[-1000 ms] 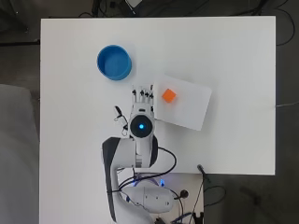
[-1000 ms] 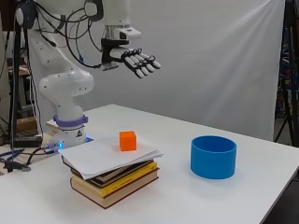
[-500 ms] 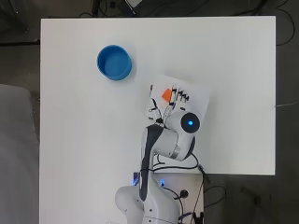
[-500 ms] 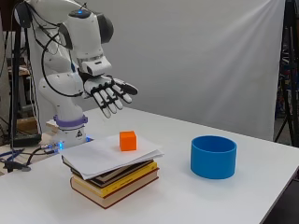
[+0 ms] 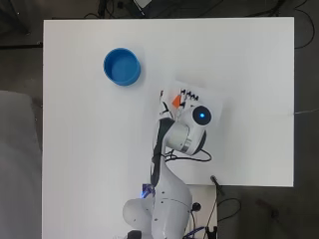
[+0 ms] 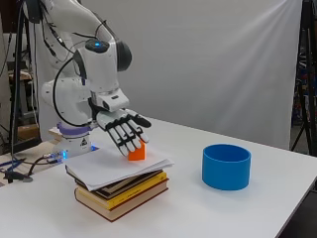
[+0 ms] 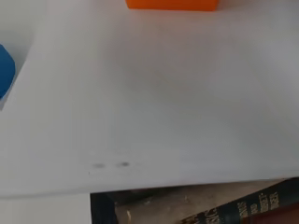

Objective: Teleoperate dual arm-hand system to pick and place objects

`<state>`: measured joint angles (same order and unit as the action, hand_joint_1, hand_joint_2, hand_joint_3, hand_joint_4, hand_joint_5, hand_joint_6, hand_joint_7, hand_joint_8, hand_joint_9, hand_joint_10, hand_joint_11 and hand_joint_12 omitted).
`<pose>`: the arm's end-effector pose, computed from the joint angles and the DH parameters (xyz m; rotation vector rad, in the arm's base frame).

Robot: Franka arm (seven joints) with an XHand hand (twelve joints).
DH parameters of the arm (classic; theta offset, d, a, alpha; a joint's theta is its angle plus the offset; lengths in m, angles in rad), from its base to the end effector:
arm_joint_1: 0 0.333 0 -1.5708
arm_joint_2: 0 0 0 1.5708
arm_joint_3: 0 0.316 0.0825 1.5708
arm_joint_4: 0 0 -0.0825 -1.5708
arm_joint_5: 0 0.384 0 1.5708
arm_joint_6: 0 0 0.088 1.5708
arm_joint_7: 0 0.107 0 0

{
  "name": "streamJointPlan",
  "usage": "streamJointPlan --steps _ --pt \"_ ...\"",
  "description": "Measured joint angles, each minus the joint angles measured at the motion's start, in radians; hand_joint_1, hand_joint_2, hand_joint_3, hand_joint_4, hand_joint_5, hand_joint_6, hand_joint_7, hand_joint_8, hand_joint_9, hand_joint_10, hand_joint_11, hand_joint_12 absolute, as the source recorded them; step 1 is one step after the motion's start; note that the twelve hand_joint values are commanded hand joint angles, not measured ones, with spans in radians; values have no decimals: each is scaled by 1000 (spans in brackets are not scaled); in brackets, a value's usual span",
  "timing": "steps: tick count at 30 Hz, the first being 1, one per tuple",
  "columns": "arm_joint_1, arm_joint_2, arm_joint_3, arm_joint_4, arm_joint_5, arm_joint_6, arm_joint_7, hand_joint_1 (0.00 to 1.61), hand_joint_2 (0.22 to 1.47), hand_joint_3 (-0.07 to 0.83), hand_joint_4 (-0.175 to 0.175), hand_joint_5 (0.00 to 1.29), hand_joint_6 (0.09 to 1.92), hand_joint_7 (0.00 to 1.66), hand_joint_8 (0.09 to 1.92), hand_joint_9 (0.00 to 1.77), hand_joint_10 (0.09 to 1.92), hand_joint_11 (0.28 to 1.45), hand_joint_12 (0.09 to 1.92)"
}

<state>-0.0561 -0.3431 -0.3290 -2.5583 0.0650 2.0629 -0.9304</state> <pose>0.3727 -0.1437 0.3679 -2.8035 -0.7712 0.0552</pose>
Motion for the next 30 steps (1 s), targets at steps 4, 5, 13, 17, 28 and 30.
streamJointPlan --steps 4,5,13,17,28,30 --pt "2 2 0 -9 40 -14 -17 43 1011 -6 15 137 87 267 87 347 87 445 87" --pt "2 5 -2 -9 60 -21 -18 44 1008 -6 18 138 87 260 87 343 87 444 87" --pt "-6 15 -23 -40 146 0 -5 4 1001 -2 22 135 87 256 87 372 87 457 87" --pt "-16 -20 -9 -68 127 44 76 0 1032 10 12 151 87 280 87 390 87 464 87" --pt "-34 -185 77 -186 -64 201 14 60 999 -9 32 246 87 272 87 347 87 421 87" --pt "-35 -194 87 -201 -81 203 -2 82 979 -9 48 296 87 287 87 356 87 418 87"
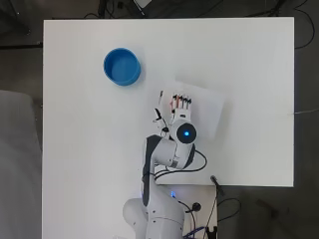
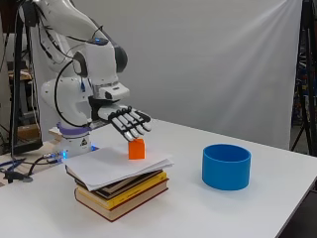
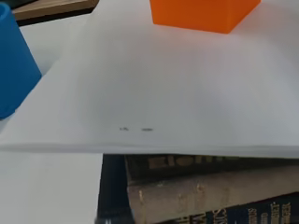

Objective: Teleoperate dual arm-hand system to pick and place objects

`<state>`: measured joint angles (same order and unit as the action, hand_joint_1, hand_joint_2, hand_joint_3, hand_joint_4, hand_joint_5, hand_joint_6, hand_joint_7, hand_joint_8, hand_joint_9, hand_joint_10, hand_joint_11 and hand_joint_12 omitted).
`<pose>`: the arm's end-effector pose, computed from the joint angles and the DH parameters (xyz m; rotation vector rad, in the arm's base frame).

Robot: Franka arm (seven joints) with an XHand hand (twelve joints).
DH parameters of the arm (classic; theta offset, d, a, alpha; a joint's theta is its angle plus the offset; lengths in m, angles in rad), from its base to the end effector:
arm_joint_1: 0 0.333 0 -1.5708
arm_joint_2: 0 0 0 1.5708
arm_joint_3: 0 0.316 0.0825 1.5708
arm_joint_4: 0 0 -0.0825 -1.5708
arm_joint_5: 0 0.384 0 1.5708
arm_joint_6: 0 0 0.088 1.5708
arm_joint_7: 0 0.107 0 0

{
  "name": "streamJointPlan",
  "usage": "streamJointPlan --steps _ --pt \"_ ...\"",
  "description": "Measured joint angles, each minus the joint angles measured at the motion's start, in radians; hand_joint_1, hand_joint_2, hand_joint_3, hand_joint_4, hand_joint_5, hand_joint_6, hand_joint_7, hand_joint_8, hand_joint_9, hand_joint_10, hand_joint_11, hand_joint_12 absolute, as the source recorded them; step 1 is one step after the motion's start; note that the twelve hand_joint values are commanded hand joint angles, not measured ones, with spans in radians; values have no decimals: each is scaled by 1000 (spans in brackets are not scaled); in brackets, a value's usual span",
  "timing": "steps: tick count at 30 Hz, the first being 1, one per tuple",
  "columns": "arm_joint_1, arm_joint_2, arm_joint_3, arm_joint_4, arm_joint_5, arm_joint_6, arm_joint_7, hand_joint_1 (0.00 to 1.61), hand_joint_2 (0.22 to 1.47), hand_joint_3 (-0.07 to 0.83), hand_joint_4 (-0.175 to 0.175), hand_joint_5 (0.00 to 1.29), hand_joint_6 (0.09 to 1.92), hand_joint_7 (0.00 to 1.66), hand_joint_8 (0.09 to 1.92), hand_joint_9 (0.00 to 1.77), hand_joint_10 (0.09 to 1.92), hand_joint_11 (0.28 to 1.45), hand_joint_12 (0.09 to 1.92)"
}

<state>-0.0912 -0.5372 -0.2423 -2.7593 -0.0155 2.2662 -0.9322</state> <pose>0.3402 -0.1108 0.3715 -2.9108 -0.9639 -0.1382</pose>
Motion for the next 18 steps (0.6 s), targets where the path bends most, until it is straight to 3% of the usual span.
streamJointPlan --steps 6,10,18 --pt "0 12 29 21 -142 -66 -9 122 974 -4 58 300 87 295 87 364 87 415 87" --pt "7 60 47 87 -139 -178 -27 127 980 0 49 295 87 305 87 383 87 426 87" --pt "13 194 48 252 -87 -270 -26 164 998 6 35 306 87 364 87 450 87 451 87"
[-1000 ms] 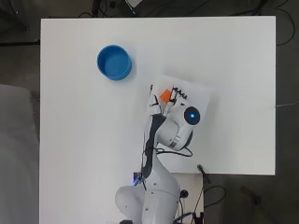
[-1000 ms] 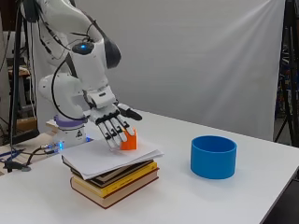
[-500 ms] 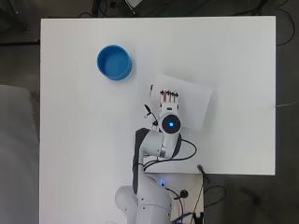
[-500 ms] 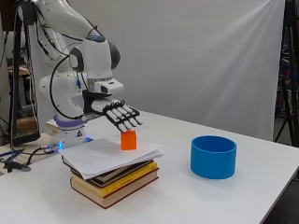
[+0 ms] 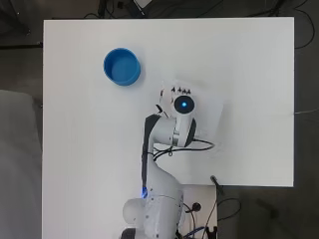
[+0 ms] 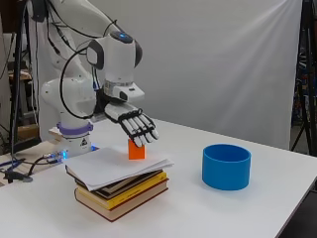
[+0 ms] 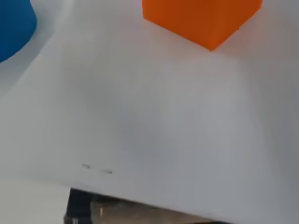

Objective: Teleoperate dual arm-hand system to pick and place objects

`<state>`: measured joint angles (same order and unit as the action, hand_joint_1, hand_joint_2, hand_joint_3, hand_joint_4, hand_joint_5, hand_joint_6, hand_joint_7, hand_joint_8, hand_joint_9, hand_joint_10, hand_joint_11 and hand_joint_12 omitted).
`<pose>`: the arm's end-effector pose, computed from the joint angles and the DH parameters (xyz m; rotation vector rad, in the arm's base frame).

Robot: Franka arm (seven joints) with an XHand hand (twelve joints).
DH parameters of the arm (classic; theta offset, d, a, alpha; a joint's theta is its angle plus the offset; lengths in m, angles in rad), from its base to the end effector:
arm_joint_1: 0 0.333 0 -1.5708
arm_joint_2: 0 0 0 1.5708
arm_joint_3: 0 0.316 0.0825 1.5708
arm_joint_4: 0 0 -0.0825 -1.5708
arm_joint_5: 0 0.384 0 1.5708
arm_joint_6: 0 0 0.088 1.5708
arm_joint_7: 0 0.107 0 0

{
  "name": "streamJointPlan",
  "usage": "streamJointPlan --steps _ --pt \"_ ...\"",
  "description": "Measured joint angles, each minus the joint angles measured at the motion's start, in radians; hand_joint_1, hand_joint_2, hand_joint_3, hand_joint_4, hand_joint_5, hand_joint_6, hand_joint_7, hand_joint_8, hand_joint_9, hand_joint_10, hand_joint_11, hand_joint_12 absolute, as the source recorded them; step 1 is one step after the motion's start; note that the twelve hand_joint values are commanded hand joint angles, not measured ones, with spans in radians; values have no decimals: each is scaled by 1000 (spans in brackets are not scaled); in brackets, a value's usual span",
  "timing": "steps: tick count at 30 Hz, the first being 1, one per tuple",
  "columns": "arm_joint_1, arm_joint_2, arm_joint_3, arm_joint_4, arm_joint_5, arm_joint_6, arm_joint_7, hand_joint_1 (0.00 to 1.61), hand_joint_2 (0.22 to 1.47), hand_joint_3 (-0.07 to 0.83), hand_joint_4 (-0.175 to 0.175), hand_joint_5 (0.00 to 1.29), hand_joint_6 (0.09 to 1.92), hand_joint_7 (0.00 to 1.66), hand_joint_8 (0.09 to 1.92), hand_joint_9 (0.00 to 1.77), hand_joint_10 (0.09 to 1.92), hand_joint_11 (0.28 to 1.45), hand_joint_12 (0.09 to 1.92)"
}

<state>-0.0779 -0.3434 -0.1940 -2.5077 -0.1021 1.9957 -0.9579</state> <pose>0.3888 -0.1140 0.3890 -2.8397 -1.1226 0.2380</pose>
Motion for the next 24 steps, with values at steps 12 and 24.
streamJointPlan --steps 12,24 --pt "-13 69 -9 15 147 82 -66 227 1049 4 4 373 87 368 87 486 87 490 87" --pt "-42 -194 0 -400 257 544 -51 226 1085 -5 27 441 87 439 87 544 87 517 87"
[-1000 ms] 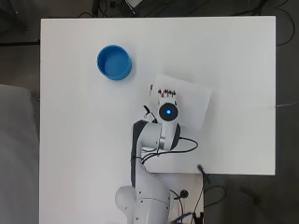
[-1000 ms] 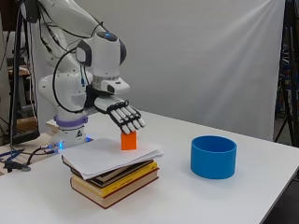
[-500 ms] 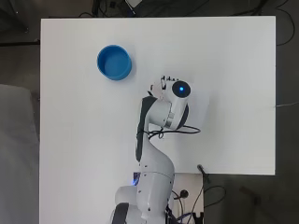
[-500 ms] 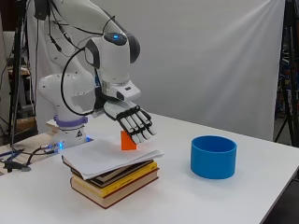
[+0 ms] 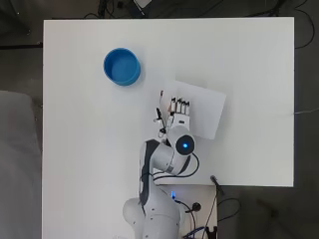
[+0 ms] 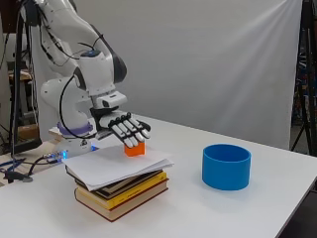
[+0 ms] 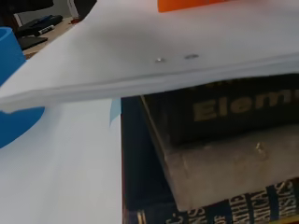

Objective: Teleoperate dual arm-hand system to pick and place objects

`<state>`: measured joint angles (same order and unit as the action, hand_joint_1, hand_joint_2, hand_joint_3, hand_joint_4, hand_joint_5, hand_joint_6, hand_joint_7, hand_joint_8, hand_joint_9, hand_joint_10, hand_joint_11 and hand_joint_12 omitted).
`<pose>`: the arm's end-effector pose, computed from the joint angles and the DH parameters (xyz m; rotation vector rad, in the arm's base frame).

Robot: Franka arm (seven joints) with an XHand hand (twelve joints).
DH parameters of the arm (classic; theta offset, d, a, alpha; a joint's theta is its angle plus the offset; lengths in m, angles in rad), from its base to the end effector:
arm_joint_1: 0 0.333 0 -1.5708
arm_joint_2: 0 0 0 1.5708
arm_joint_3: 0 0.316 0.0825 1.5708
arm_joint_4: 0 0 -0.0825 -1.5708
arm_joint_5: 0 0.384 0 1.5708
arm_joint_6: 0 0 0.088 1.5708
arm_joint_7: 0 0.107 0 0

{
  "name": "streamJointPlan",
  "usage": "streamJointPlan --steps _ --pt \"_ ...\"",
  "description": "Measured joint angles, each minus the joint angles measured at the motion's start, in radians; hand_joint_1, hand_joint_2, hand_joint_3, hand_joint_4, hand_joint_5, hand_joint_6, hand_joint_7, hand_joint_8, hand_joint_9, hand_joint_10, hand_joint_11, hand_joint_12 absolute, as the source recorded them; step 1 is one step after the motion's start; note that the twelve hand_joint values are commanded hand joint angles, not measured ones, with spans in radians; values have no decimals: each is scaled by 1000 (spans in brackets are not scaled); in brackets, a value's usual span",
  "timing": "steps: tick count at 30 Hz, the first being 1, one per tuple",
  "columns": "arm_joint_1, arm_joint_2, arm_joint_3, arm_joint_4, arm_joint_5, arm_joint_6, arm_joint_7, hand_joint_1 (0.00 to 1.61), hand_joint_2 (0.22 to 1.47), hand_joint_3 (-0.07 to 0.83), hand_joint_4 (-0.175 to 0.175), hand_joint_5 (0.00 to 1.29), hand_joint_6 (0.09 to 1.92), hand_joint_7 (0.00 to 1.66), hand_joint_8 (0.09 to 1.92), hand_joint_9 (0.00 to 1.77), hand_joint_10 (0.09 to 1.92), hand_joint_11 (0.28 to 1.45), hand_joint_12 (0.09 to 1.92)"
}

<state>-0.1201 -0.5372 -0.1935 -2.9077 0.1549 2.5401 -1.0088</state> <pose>0.3262 -0.0984 0.3351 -2.9233 -0.8930 -0.3715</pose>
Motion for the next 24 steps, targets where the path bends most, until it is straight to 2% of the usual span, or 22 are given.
streamJointPlan --steps 6,11,13,21,24 --pt "-38 -65 -39 -26 -66 -103 62 214 1079 -5 22 420 87 391 87 502 87 487 87" --pt "-35 -50 -77 -22 -36 -149 32 256 1061 -9 17 365 87 371 87 466 87 451 87" --pt "-33 -33 -85 -2 -29 -178 30 256 1057 -7 27 397 87 414 87 491 87 460 87" --pt "-16 60 -50 153 -43 -308 67 207 1041 -5 25 363 87 425 87 475 87 486 87" --pt "-10 105 -46 192 -35 -358 62 263 1041 -3 36 395 87 456 87 521 87 517 87"
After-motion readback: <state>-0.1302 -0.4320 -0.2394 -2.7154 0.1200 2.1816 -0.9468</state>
